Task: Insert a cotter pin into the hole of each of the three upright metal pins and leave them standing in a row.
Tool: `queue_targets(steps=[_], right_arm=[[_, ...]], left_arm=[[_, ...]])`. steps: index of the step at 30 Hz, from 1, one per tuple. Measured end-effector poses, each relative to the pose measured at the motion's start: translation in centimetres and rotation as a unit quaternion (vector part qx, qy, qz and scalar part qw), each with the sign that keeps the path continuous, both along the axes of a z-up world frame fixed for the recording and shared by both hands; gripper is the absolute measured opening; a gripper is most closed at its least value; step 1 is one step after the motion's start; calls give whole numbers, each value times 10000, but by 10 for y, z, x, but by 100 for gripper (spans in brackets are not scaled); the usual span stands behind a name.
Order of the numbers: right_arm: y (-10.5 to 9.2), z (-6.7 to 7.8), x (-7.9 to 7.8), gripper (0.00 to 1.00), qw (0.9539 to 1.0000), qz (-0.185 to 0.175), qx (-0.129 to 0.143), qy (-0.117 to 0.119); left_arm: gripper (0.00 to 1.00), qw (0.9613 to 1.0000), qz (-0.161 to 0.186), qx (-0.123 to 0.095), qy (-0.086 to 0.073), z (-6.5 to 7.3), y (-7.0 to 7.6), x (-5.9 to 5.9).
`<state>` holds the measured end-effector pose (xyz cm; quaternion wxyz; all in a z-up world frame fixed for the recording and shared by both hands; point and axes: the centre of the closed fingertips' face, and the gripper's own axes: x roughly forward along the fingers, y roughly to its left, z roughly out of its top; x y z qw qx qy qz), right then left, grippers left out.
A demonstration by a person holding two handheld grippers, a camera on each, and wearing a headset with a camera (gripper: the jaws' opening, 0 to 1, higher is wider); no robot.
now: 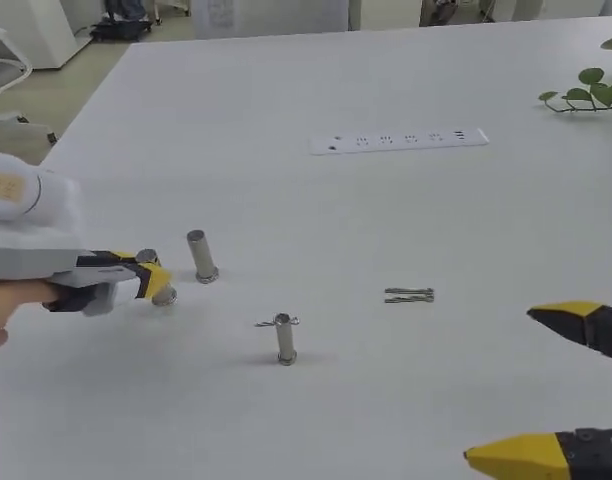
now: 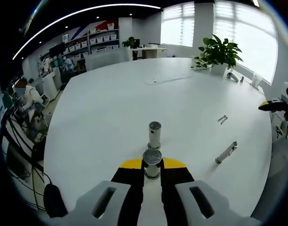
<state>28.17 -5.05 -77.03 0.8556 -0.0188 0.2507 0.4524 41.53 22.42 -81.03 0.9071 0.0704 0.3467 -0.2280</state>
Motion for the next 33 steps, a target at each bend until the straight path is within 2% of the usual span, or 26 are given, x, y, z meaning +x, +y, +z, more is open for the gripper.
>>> queue_targets(steps=[3,7,9,14,19,23,33], right_arm=[[0,2,0,96,10000,-4,9,-32],[0,3,-1,96,10000,13,18,-48],[0,3,-2,96,9999,43,-8,-104],[-3,5,0,100,9998,37,-55,-165],[-4,7,-1,100,9998,54,-53,-201],[-6,8,-2,100,9998,49,-29,-204],[-9,6,-3,100,9998,28,-65,-159]], left_arm=[[11,9999,-4,149,-13,4,1,-10],[11,9998,79,163,-24,12,0,-22],[11,9998,161,100,36,15,-2,-29],[11,9999,87,112,66,20,-16,-45],[11,9999,21,-37,95,25,-39,-60],[11,9999,-53,-31,82,29,-54,-68],[11,9997,32,-199,142,39,-74,-88]])
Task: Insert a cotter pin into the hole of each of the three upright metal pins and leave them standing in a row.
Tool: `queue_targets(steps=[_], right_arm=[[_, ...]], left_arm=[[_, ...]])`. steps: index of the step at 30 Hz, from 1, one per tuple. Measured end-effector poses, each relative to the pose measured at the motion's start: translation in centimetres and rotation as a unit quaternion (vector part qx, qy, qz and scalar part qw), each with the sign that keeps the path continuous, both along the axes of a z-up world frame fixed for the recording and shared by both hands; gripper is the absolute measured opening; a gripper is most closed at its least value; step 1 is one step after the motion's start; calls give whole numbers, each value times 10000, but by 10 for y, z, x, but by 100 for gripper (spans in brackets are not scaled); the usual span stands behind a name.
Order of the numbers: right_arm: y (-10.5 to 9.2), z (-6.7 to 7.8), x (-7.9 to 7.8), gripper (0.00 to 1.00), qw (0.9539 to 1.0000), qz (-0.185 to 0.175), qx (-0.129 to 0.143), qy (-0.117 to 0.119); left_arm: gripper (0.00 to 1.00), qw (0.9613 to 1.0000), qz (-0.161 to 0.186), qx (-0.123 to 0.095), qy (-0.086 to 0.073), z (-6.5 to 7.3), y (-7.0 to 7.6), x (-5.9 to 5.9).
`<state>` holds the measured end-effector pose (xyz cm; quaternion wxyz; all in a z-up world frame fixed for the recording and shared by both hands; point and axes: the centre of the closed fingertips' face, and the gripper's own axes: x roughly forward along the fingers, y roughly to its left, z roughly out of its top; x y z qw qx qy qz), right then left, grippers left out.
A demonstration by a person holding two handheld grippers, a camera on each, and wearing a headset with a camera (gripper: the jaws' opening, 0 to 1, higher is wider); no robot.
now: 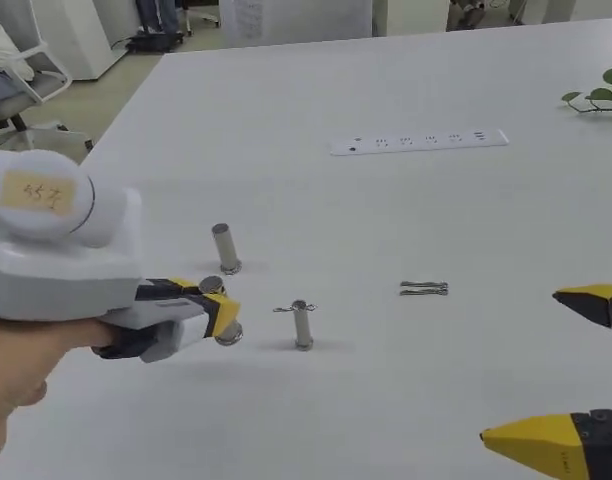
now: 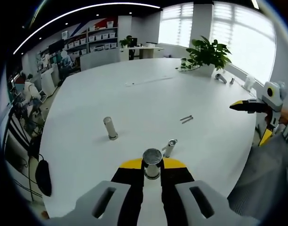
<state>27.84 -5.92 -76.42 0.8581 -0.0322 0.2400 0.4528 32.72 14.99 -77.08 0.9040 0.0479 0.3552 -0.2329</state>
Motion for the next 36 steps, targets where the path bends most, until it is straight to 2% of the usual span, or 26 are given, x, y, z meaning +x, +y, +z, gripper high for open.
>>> queue_targets(steps=[7,18,21,26,31,36], right_arm=[[2,-1,-3,100,10000,54,-5,25],[-3,-4,-3,100,9999,5,-45,107],[-3,-4,-3,100,9999,8,-39,121],[-4,-5,-4,100,9999,55,-75,144],[-6,-8,-5,100,9997,79,-92,196],[-10,-7,-5,100,9998,24,-66,197]], left_arm=[[11,9999,-11,-113,22,0,-19,-10],[11,9992,-367,-21,176,-20,-65,-19],[11,9986,-475,213,102,-28,-72,-18],[11,9986,-482,168,104,-36,-86,-17],[11,9994,-332,77,116,-42,-97,-13],[11,9995,-236,94,206,-49,-106,-9]])
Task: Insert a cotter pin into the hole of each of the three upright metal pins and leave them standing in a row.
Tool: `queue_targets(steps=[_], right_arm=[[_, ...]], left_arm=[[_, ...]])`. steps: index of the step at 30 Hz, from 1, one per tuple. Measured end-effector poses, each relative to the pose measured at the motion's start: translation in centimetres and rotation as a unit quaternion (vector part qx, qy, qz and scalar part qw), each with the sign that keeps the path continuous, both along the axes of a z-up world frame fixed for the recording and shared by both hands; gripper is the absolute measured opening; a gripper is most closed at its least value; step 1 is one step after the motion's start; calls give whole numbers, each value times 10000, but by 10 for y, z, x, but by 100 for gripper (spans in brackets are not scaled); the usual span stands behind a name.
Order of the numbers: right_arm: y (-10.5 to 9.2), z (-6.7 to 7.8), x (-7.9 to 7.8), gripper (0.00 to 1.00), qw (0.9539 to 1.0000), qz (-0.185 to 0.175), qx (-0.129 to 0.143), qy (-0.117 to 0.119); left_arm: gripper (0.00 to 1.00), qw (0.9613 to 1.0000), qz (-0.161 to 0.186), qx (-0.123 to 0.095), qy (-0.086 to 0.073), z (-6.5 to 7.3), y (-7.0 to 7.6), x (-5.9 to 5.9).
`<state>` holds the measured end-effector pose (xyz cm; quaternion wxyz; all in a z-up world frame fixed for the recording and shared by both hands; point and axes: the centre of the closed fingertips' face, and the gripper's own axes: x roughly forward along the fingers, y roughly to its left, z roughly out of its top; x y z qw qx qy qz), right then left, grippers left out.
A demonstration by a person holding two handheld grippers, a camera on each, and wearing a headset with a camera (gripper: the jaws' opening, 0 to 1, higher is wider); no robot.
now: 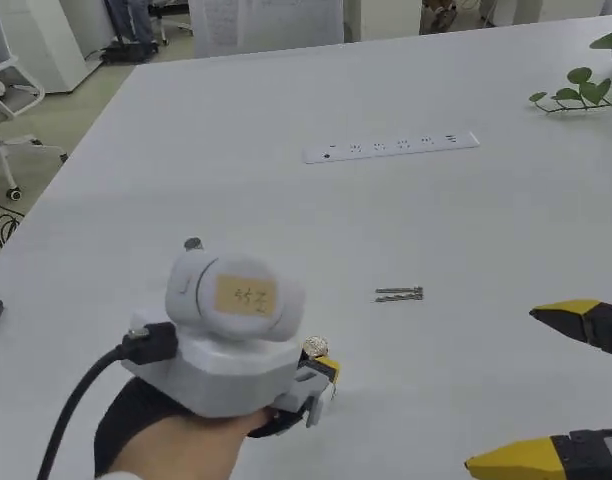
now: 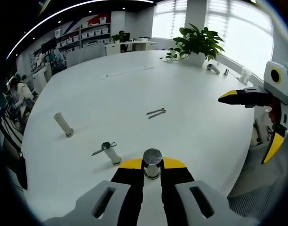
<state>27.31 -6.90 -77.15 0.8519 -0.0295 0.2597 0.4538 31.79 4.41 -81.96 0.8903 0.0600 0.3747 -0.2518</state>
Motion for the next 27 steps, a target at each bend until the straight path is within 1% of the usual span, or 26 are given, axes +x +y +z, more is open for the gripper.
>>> queue_targets(steps=[1,3,4,8,12,13,14,15,16,17,19,22,27], right_arm=[[0,0,0,100,10000,-5,2,-3],[-2,0,0,100,10000,-30,7,0],[-3,0,0,100,10000,-44,2,4],[-4,-2,-1,100,10000,-53,-22,21],[-4,-1,-1,100,10000,-58,-12,12],[-3,-1,-1,100,10000,-63,0,14],[-3,-1,-2,100,10000,-58,10,13],[-2,-1,-2,100,10000,-54,16,19],[-2,-1,-2,100,10000,-51,12,24],[-1,-2,-3,100,10000,-41,3,28],[-1,-3,-4,100,10000,-39,6,38],[0,-3,-4,100,10000,-51,49,46],[-1,-3,-4,100,10000,-60,40,40]], left_arm=[[11,10000,-9,47,-13,-1,-2,0],[11,9998,-45,119,-136,-2,-4,1],[11,9998,-37,125,-155,-2,-4,1],[11,9999,40,122,-91,-9,-5,0],[11,9998,88,146,-94,-15,-5,-2],[11,9997,166,50,-147,-13,-6,-1],[11,9995,281,-104,-136,-12,-7,0],[11,9995,274,-122,-127,-12,-7,0],[11,9994,310,-166,-50,-13,-7,1],[11,9995,276,-129,-84,-12,-8,1],[11,9997,174,19,-193,-12,-9,1],[11,9996,215,-25,-185,-12,-10,2],[11,9993,230,47,-286,-13,-9,0]])
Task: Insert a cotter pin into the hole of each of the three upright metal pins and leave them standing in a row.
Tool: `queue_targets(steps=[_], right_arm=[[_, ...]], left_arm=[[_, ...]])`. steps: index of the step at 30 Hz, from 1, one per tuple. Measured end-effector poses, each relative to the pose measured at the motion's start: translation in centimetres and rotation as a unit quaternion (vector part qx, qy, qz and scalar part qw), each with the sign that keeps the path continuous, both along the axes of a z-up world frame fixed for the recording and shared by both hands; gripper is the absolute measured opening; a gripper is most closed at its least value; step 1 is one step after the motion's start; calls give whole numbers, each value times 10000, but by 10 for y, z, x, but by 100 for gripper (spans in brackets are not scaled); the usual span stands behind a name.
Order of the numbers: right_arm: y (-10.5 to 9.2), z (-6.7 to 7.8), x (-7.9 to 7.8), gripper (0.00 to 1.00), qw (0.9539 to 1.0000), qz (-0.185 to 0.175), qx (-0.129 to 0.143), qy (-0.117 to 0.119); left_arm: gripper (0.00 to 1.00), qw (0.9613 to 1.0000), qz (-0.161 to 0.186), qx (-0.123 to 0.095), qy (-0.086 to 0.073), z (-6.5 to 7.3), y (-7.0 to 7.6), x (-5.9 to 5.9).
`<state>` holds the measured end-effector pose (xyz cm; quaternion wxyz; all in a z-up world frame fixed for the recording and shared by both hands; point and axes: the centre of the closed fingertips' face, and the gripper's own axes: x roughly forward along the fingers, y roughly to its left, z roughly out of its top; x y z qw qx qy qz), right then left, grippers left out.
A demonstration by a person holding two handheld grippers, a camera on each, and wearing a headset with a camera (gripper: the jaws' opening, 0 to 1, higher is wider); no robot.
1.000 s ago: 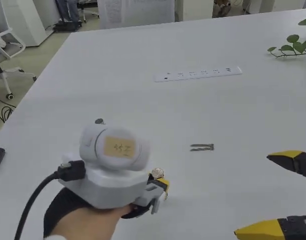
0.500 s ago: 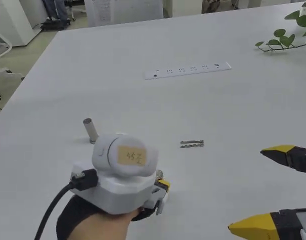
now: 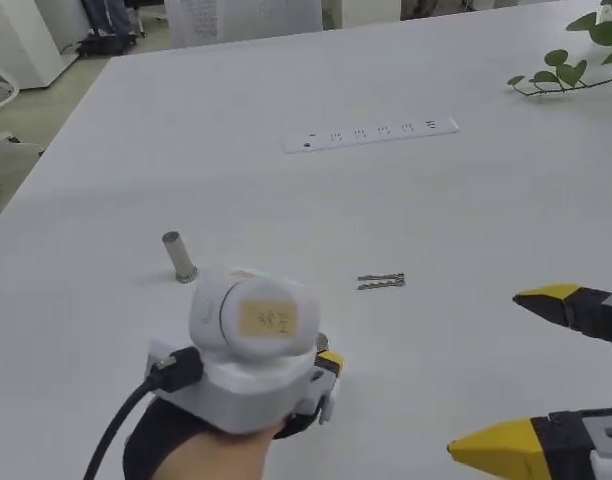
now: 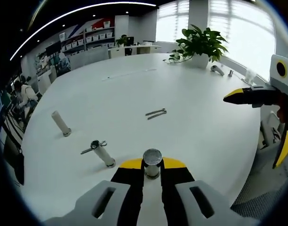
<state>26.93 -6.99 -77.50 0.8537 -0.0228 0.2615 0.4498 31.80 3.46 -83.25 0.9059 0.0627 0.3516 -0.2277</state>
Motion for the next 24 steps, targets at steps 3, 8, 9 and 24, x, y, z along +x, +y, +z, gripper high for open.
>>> queue_targets(steps=[3,8,9,24], right_arm=[[-1,-1,0,100,10000,-26,17,9],[-2,-3,-3,100,10000,-9,6,29],[-2,-3,-3,100,10000,-6,12,20],[-1,-4,-3,100,10000,17,24,67]], left_arm=[[11,10000,-36,49,-52,0,-1,-1],[11,9998,-155,76,-100,1,-3,-2],[12,9996,-214,102,-155,1,-3,-2],[19,9968,-687,333,-228,8,0,-7]])
